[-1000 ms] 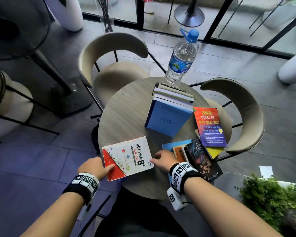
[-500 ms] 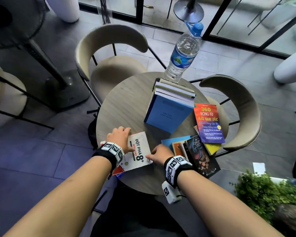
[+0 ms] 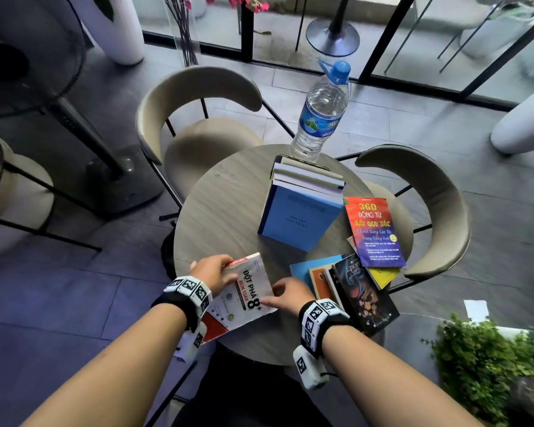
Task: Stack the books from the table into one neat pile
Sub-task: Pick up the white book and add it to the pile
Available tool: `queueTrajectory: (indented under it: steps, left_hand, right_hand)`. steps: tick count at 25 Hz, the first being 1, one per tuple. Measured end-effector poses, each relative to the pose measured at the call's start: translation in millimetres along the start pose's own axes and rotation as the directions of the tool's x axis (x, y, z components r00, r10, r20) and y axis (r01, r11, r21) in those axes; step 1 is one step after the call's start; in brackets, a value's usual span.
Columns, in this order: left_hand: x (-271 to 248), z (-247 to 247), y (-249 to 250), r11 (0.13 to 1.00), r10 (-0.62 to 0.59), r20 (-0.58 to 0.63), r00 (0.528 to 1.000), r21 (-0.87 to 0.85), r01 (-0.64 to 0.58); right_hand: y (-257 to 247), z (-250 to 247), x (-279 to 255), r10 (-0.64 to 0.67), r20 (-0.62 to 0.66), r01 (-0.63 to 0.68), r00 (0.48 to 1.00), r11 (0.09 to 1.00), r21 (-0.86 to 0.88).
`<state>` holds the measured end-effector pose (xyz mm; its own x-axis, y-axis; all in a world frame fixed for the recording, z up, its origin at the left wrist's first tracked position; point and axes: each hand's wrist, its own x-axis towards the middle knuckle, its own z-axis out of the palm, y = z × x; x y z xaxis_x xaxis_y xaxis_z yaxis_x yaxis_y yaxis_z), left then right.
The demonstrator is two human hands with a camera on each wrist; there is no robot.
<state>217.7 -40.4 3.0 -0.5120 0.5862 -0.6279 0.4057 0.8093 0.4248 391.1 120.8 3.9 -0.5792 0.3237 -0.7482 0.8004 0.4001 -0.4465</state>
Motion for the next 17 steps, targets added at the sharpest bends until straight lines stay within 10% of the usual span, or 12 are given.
queueTrajectory:
  steps: [9,17]
  left_hand:
    - [-53,-41,0,0.788,0.135,-0.230,0.964,-0.565,-0.245]
    - [-37,-63,27,0.770,0.237,-0.353,0.905,-0.499,-0.396]
  right_hand:
    - [-14,-47,-20,-0.216,0.073,0.157,0.974,0.870,0.467]
    - [-36,-112,-46,-0.363,-0.293,0.403,0.884,0.911,0.088]
